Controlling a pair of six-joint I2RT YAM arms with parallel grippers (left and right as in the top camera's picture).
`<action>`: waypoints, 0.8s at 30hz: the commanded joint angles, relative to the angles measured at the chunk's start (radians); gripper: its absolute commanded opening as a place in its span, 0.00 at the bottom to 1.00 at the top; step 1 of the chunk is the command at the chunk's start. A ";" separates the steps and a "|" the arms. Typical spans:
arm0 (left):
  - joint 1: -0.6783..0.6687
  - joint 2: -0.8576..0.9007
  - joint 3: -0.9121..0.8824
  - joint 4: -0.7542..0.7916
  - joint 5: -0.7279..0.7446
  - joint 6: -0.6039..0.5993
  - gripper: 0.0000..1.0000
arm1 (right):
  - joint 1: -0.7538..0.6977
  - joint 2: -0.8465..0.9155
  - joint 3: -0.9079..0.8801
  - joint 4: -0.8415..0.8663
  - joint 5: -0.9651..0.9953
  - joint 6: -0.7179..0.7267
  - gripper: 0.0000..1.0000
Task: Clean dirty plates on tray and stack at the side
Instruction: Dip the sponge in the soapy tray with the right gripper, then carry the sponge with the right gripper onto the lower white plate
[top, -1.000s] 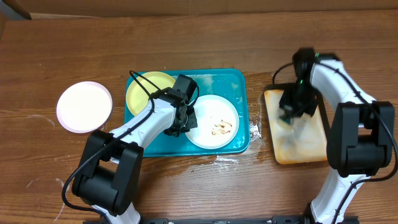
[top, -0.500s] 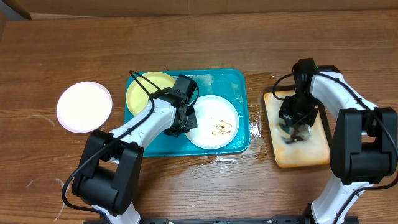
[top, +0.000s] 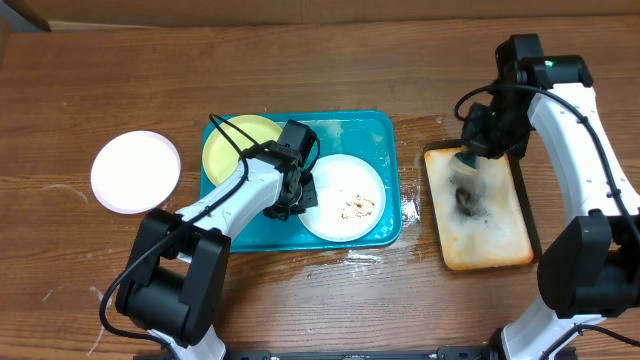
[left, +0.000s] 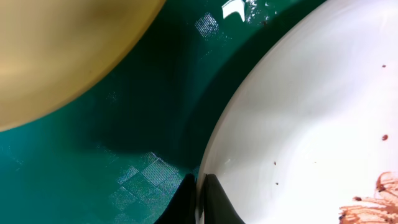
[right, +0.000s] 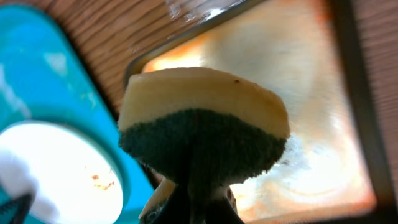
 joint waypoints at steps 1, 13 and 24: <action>-0.002 0.040 -0.009 -0.001 0.014 0.024 0.04 | 0.002 -0.001 -0.019 -0.010 -0.204 -0.219 0.04; -0.002 0.040 -0.009 0.003 0.018 0.035 0.04 | 0.062 -0.001 -0.155 0.023 -0.460 -0.409 0.04; -0.002 0.040 -0.009 0.003 0.032 0.039 0.04 | 0.282 -0.001 -0.375 0.402 -0.505 -0.202 0.04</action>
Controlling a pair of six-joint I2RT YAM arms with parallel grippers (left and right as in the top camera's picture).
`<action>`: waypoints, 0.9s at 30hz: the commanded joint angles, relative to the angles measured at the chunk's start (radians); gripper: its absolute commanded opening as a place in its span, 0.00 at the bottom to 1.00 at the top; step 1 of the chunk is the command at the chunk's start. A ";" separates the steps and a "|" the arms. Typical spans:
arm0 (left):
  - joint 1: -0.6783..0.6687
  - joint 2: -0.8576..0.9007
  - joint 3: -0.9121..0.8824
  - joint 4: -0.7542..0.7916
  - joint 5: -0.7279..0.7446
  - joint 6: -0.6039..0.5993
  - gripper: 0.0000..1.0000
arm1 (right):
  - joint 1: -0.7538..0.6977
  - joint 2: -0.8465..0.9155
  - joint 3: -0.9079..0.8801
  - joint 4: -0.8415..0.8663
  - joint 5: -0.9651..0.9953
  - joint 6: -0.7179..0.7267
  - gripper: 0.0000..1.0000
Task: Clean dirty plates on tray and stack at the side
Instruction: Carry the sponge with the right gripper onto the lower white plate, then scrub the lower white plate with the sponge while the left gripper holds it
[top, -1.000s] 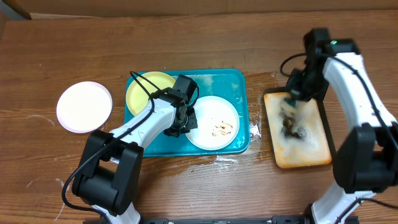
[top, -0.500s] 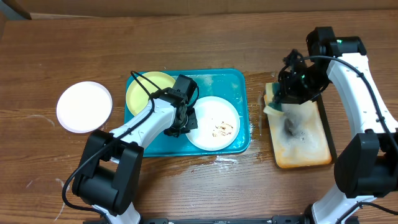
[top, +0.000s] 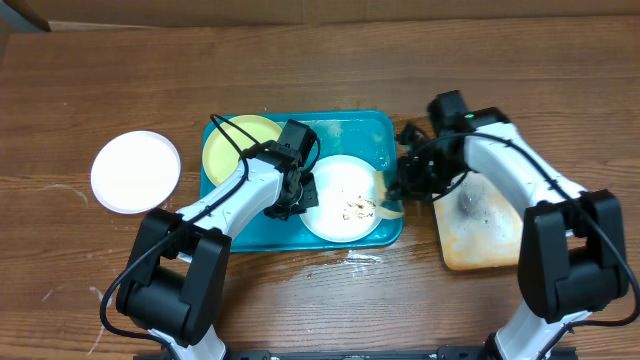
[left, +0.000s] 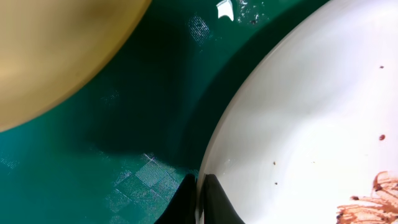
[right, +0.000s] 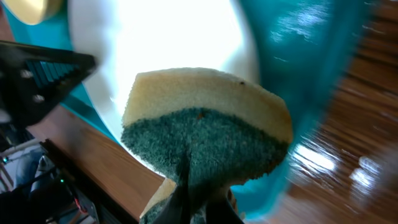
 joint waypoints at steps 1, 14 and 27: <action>-0.002 0.039 -0.009 -0.004 0.019 0.030 0.04 | 0.075 -0.013 0.006 0.072 -0.042 0.100 0.04; -0.002 0.039 -0.009 -0.007 0.026 0.042 0.04 | 0.224 -0.012 -0.006 0.304 0.056 0.364 0.04; -0.002 0.039 -0.009 -0.019 0.027 0.042 0.04 | 0.330 0.133 -0.016 0.402 0.095 0.544 0.04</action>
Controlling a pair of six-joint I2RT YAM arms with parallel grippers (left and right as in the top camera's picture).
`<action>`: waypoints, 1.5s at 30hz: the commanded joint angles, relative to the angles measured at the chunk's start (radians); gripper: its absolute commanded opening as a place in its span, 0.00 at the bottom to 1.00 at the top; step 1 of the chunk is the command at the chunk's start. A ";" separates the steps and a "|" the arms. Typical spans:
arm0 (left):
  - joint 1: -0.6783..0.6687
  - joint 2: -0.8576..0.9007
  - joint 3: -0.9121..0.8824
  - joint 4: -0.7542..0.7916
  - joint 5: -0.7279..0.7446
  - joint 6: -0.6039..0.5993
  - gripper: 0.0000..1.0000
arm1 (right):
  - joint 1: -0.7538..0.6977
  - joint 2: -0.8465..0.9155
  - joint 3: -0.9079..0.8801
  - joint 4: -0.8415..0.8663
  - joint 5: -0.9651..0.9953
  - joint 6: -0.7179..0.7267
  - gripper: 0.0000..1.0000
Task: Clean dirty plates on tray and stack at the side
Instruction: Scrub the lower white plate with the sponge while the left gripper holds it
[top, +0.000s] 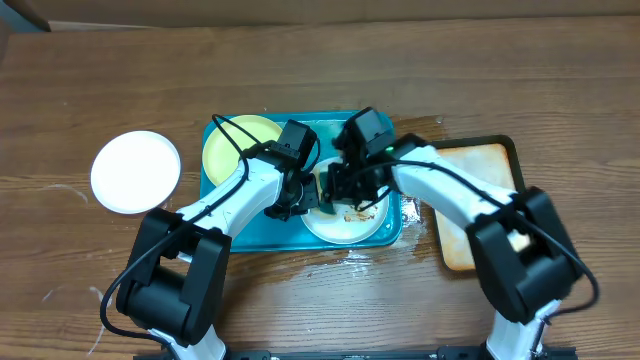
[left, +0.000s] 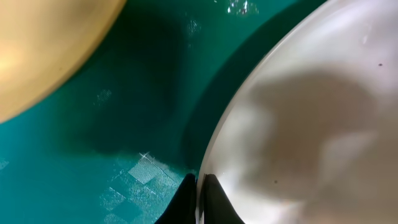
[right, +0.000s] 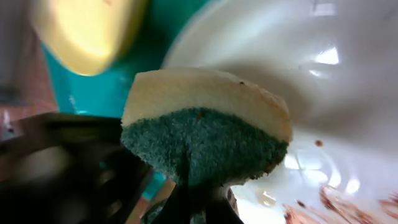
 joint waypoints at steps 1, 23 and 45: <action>-0.002 0.038 -0.009 -0.014 0.005 0.020 0.04 | 0.023 0.059 -0.011 0.013 0.015 0.085 0.04; -0.002 0.038 -0.009 -0.035 0.003 0.019 0.04 | -0.144 0.069 0.000 -0.349 0.671 0.064 0.04; -0.002 0.038 -0.009 -0.043 0.003 0.012 0.04 | -0.049 0.034 0.335 -0.455 0.289 -0.067 0.04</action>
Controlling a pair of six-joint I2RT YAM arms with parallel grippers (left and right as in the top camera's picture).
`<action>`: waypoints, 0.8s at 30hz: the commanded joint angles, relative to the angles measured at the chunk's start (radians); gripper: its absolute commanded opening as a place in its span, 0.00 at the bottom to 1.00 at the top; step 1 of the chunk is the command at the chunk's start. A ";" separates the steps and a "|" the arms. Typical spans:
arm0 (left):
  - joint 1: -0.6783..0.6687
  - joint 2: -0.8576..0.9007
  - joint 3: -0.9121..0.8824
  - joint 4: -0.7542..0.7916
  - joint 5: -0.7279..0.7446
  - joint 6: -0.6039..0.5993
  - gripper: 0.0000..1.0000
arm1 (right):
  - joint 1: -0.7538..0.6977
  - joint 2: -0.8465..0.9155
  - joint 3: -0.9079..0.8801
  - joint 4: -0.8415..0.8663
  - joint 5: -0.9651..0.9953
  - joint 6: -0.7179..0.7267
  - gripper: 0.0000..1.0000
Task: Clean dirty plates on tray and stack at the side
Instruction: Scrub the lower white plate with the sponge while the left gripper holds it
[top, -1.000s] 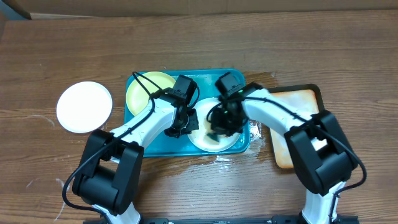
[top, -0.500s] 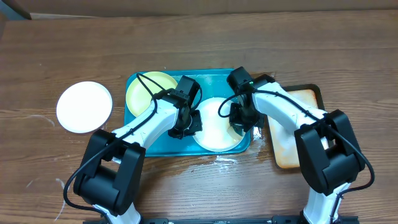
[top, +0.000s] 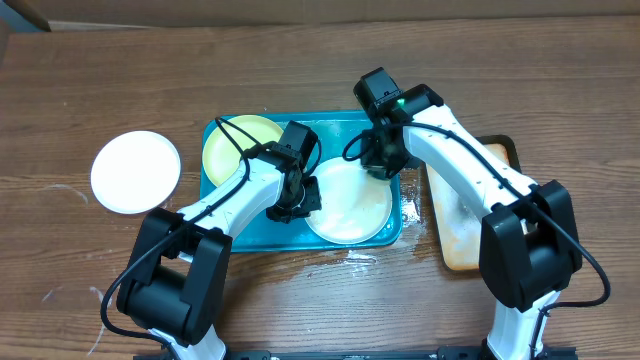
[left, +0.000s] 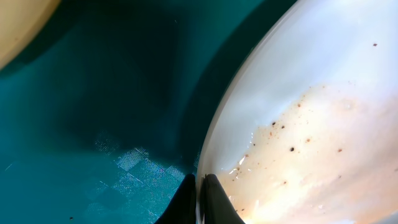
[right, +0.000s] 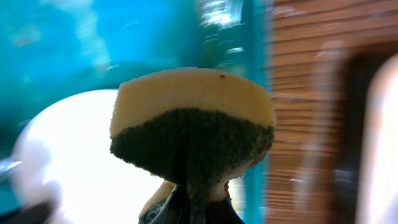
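Observation:
A white plate (top: 350, 205) lies in the teal tray (top: 385, 130), its surface smeared pale brown with specks (left: 311, 143). My left gripper (top: 305, 197) is shut on its left rim (left: 205, 163), fingers (left: 214, 202) either side. A yellow plate (top: 232, 145) sits at the tray's back left. My right gripper (top: 381, 165) is shut on a yellow and green sponge (right: 193, 121) over the white plate's back right edge. A white plate (top: 135, 172) rests on the table to the left.
A stained rectangular pad in a dark frame (top: 462, 225) lies right of the tray, partly under my right arm. Water shines on the wood (top: 410, 215) along the tray's right and front sides.
The right gripper with the sponge has moved from the plate's left-centre to its back right edge. The brown food streaks are gone, a thin smear with specks now covers the plate.
The right gripper held the sponge over the pad while the left pinched the white plate's rim. Then the sponge was at the tray's right edge, then on the dirty plate. Now it is by the back right rim and the plate shows only smear.

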 joint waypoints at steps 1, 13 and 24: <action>0.003 0.036 -0.010 -0.016 -0.045 0.011 0.04 | 0.041 -0.009 -0.021 0.053 -0.251 -0.037 0.04; 0.003 0.036 -0.011 -0.021 -0.043 0.009 0.04 | 0.156 0.012 -0.309 0.463 -0.449 0.126 0.04; 0.002 0.036 -0.011 -0.044 -0.024 0.013 0.04 | 0.121 0.022 -0.393 0.665 -0.417 0.177 0.04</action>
